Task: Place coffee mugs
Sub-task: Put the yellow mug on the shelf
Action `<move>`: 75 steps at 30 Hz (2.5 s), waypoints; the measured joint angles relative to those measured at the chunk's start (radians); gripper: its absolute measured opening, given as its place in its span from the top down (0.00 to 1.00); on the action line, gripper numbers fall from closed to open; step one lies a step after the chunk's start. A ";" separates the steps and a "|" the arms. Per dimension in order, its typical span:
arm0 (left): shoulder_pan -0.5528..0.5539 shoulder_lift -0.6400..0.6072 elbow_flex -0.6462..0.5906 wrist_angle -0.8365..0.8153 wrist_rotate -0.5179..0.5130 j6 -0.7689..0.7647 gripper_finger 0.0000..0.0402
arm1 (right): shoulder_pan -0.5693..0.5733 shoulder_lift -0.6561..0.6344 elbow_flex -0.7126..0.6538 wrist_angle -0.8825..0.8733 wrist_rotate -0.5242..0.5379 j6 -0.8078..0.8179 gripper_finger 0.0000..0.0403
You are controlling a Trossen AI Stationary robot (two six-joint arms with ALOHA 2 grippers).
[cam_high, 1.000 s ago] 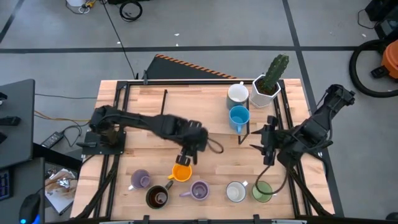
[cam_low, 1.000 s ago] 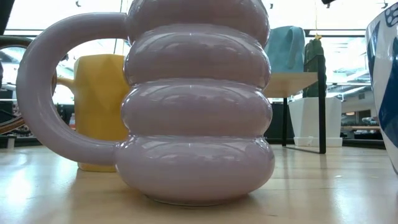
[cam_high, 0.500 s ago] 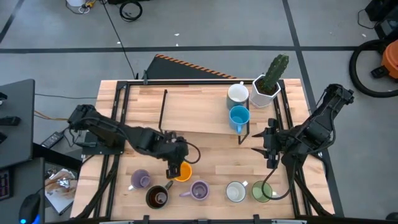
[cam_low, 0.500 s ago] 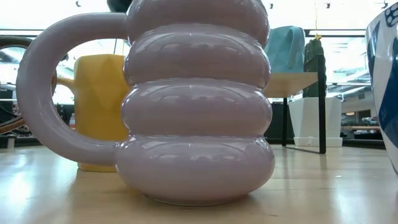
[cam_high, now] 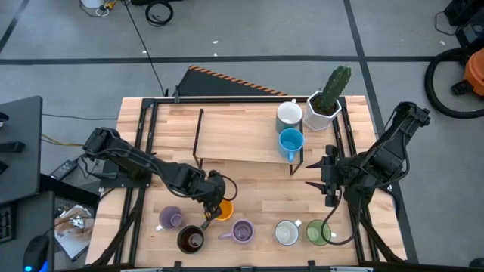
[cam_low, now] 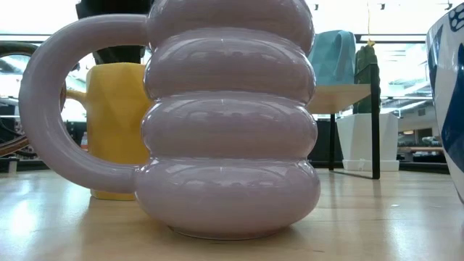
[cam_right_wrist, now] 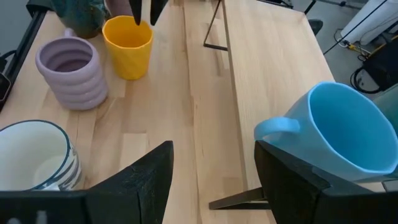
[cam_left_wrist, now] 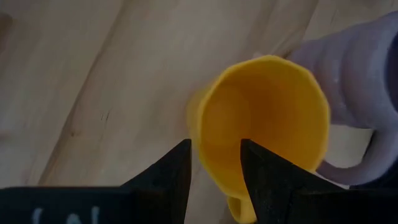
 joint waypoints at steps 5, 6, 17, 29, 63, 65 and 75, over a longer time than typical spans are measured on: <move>0.001 0.003 -0.017 0.034 -0.001 0.002 0.64 | 0.000 0.000 0.000 0.000 -0.004 0.000 0.43; 0.003 0.006 -0.023 0.044 0.000 0.004 0.64 | 0.000 0.000 0.000 0.000 -0.004 0.000 0.43; -0.004 0.036 -0.064 0.065 -0.008 0.060 0.74 | -0.006 0.000 0.000 0.003 -0.008 0.007 0.43; 0.006 0.033 -0.063 0.059 -0.041 0.230 0.94 | -0.012 0.000 0.000 0.011 -0.001 0.053 0.45; 0.554 -0.028 0.562 -0.316 0.164 1.108 0.94 | -0.178 -0.002 0.000 0.145 -0.121 -0.158 0.45; 0.575 0.000 0.562 -0.294 0.168 1.168 0.94 | -0.186 -0.007 0.000 0.161 -0.121 -0.162 0.45; 0.691 0.127 0.587 -0.253 0.219 1.371 0.94 | -0.231 -0.022 0.000 0.184 -0.151 -0.149 0.45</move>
